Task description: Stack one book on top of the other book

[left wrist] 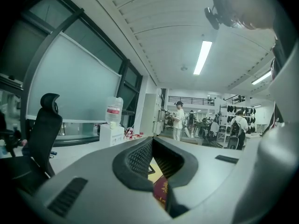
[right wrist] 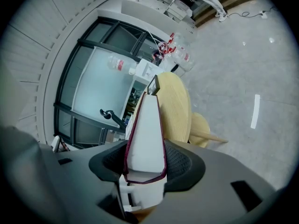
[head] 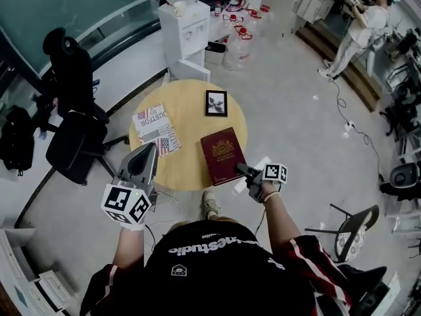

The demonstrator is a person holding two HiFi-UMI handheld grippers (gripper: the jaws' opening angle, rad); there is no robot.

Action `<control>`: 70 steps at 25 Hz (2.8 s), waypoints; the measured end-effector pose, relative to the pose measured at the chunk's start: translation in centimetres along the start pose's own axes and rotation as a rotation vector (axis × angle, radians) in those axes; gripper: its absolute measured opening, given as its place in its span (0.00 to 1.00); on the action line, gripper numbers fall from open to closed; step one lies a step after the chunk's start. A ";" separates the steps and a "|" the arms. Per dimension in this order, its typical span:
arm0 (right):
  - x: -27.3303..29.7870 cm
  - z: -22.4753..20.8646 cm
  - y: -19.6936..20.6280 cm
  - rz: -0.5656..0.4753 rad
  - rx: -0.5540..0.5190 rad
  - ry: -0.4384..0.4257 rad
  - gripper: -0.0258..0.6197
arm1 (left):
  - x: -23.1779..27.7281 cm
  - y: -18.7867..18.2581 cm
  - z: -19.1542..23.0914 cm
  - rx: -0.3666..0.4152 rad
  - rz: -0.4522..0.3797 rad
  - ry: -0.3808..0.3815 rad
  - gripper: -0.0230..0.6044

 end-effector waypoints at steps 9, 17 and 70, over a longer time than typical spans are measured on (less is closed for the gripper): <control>1.0 2.8 1.0 -0.033 0.025 -0.041 0.42 | -4.7 -0.9 2.1 -0.004 -0.035 -0.047 0.06; 1.2 5.5 2.2 -0.044 0.000 -0.078 0.42 | -9.2 -1.5 3.0 -0.005 -0.066 -0.087 0.06; 27.9 17.3 -3.2 0.023 -0.046 -0.209 0.42 | -18.9 -3.0 13.4 -0.025 -0.111 -0.498 0.06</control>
Point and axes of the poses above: the fingertips, and each gripper's own axes: x forward along the fingers, z to its left, y out of its underside, the point moved 4 cm from there along -x, backward along the fingers, and after that the axes turned 8 degrees about -x, right-handed, at the moved point
